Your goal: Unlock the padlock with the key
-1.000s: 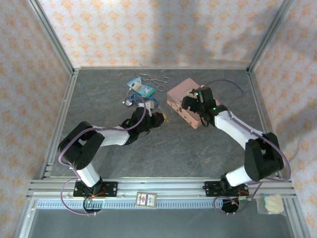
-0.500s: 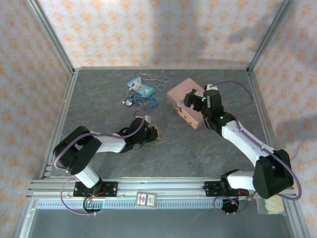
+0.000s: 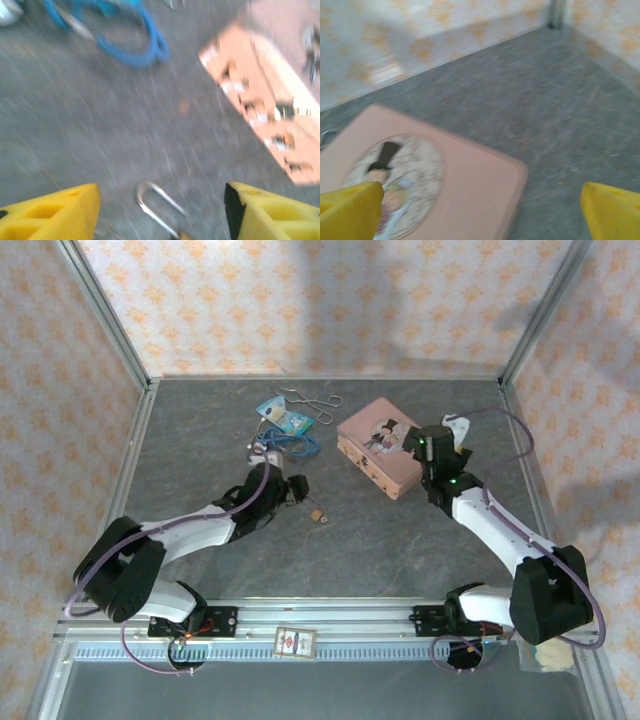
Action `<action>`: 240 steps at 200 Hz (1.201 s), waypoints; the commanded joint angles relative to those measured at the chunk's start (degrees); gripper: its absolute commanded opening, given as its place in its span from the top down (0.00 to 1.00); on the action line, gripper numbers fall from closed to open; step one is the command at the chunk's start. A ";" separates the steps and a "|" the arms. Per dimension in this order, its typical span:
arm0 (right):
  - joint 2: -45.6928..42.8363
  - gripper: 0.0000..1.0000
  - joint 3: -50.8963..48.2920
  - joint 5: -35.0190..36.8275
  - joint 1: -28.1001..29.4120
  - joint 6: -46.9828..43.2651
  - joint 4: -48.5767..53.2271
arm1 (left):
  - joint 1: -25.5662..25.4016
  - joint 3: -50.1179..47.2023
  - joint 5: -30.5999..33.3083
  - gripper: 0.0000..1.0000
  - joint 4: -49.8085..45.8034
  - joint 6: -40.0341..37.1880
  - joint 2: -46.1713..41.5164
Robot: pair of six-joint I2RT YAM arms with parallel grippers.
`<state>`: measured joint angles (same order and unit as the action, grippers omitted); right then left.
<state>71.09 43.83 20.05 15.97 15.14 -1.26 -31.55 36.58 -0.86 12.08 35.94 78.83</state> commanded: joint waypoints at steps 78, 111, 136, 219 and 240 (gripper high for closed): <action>-1.48 0.00 -21.96 -2.43 -18.85 -3.28 -34.83 | 22.62 -1.26 31.45 0.18 7.18 -17.99 -7.11; 2.82 0.00 -24.95 -5.03 -18.95 -6.72 -46.53 | 24.72 -7.69 35.63 0.18 15.23 -22.43 -7.52; 6.69 0.00 -26.03 -10.34 -19.38 -6.41 -52.91 | 25.09 -11.23 39.51 0.18 22.78 -22.92 -4.51; 8.14 0.00 -32.80 -15.20 -19.32 -8.48 -65.34 | 25.40 -23.22 30.49 0.18 60.61 -33.64 5.90; 8.29 0.00 -33.27 -17.14 -19.24 -9.40 -66.54 | 25.94 -21.92 24.01 0.18 57.94 -34.46 6.48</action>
<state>79.29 11.55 5.45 -3.05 7.79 -62.96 -6.59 13.39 31.03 64.16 4.71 84.75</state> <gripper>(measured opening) 0.998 0.816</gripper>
